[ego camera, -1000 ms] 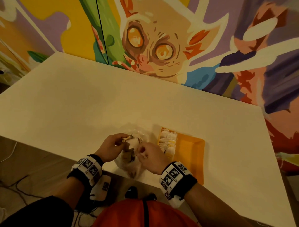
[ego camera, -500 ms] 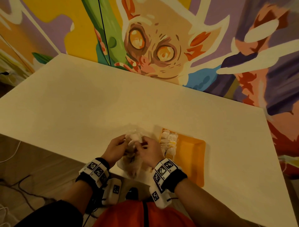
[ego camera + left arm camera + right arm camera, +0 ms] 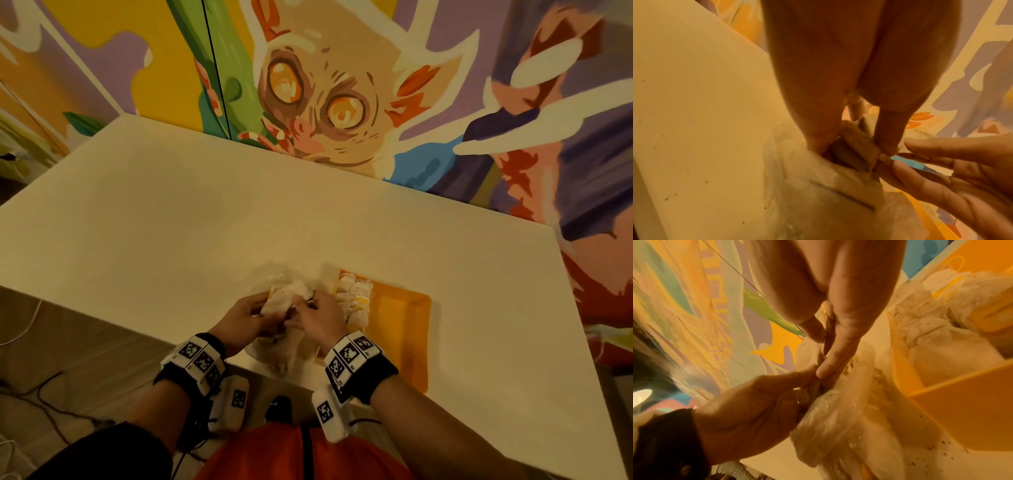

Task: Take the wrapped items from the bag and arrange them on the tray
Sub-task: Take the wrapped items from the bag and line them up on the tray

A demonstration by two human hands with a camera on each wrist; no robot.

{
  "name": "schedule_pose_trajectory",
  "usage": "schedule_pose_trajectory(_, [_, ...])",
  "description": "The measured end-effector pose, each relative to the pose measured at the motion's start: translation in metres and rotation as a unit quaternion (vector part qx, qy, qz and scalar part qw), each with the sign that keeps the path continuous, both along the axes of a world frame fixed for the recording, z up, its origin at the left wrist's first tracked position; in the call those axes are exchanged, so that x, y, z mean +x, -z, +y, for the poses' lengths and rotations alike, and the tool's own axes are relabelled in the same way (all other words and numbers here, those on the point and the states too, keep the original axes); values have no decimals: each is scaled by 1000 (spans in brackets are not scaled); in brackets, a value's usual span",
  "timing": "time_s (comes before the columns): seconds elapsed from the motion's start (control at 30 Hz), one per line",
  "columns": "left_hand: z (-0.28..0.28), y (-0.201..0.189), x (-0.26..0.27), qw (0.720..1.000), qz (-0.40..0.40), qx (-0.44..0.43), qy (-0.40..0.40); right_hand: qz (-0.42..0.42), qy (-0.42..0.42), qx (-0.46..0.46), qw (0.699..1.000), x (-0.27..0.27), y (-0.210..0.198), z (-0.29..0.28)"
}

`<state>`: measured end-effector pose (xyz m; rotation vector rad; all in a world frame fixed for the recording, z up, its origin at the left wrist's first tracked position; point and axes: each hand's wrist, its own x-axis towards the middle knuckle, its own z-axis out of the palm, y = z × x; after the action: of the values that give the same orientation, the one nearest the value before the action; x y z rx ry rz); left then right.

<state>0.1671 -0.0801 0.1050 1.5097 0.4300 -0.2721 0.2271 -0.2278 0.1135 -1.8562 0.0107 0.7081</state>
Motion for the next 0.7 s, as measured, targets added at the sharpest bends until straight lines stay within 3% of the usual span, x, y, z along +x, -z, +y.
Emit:
schedule_pose_trajectory(0.17, [1, -4, 1, 999, 6, 29, -32, 1, 0, 4, 1000, 3, -2, -4])
schedule_pose_trajectory(0.47, [4, -16, 10, 978, 21, -113, -172, -62, -51, -42, 996, -2, -3, -9])
schedule_pose_trajectory(0.7, [-4, -37, 9, 968, 28, -200, -150, -36, -25, 17, 999, -3, -5, -8])
